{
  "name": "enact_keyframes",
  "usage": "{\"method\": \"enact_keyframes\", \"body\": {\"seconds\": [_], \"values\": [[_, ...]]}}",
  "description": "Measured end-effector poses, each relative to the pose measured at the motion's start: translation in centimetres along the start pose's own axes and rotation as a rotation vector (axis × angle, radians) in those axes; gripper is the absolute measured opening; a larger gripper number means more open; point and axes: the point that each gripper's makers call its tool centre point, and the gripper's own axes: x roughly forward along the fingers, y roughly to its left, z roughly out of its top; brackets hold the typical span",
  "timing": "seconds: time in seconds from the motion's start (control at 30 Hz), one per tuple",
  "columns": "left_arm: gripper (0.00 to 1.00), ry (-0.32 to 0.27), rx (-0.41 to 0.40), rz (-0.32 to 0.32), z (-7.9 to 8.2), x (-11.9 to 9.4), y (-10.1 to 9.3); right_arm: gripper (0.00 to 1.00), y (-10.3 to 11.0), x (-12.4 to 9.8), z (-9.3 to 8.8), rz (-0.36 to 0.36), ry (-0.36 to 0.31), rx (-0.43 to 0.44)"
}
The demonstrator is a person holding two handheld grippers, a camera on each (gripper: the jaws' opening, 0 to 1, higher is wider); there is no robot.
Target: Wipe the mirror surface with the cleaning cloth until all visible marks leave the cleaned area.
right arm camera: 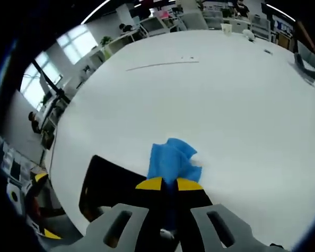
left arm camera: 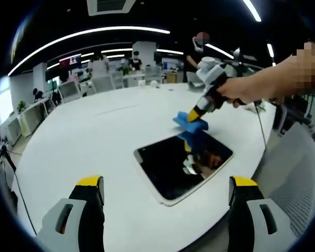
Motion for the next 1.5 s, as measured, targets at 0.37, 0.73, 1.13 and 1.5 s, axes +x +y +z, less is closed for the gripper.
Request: {"method": "enact_keyframes", "body": {"seconds": [0.37, 0.73, 1.13, 1.5], "values": [[0.99, -0.015, -0.013, 0.008, 0.3, -0.2, 0.1, 0.02, -3.4, -2.5, -1.7, -0.013, 0.047, 0.055], [0.99, -0.021, -0.012, 0.013, 0.4, -0.2, 0.2, 0.03, -8.4, -3.2, -5.6, -0.094, 0.13, 0.053], [0.99, -0.022, -0.022, 0.021, 0.4, -0.2, 0.4, 0.07, -9.1, -1.9, -6.8, -0.151, 0.082, -0.069], [0.99, -0.053, -0.041, 0.018, 0.8, -0.3, 0.6, 0.35, -7.2, -2.9, -6.6, -0.111, -0.057, -0.084]]}}
